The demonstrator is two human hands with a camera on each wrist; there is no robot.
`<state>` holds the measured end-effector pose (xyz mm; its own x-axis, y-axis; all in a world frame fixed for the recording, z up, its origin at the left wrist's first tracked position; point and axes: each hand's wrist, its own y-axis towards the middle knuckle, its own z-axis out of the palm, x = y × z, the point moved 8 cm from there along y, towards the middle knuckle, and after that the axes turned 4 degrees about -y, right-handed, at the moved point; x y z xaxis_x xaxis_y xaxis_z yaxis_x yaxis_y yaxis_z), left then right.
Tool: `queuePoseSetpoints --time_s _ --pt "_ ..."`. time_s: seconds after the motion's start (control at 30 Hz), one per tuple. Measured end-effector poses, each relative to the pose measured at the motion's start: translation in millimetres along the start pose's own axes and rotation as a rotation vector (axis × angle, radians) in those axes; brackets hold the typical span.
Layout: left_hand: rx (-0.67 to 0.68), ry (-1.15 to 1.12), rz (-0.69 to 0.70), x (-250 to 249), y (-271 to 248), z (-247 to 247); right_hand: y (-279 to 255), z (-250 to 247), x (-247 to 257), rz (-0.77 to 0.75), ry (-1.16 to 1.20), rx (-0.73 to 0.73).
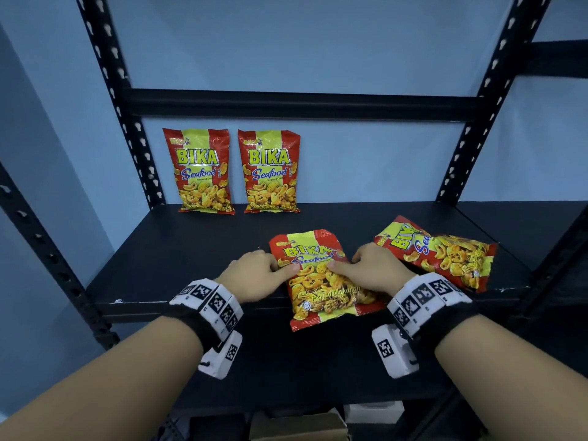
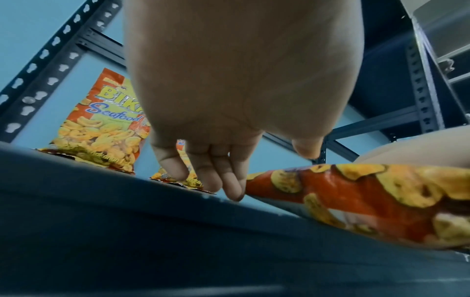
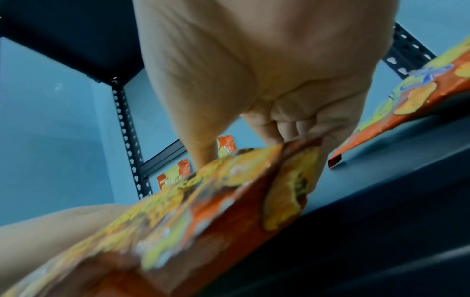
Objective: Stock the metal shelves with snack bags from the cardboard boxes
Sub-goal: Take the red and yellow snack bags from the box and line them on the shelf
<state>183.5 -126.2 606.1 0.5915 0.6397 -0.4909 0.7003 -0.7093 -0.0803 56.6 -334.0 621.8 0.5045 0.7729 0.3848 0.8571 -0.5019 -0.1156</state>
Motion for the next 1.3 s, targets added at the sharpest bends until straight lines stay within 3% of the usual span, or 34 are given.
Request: queuePoseSetpoints --time_s 0.2,0.47,0.7,0.83,0.93,1.03,1.13,1.3 --pt "0.056 -0.223 0.026 -18 3 -1 1 0 -6 0.047 0.320 0.074" --pt "-0.025 -0.366 0.155 -40 16 -25 -6 -48 13 -0.091 0.331 -0.285" --pt "-0.019 -0.518 0.215 -41 14 -12 -27 -39 4 -0.192 0.474 -0.386" --pt "-0.017 -0.452 0.216 -39 19 -5 -33 -34 -4 -0.228 0.510 -0.336" --pt "-0.005 -0.431 0.211 -44 28 -8 -31 -42 -19 -0.179 0.450 -0.304" --pt "-0.018 -0.404 0.186 -48 44 -12 -22 -62 -54 -0.018 0.314 -0.344" --pt "-0.025 -0.413 0.146 -50 65 -12 -14 -81 -93 0.130 0.106 -0.370" --pt "-0.073 -0.378 0.063 -55 103 -11 -13 -93 -138 0.243 -0.201 -0.312"
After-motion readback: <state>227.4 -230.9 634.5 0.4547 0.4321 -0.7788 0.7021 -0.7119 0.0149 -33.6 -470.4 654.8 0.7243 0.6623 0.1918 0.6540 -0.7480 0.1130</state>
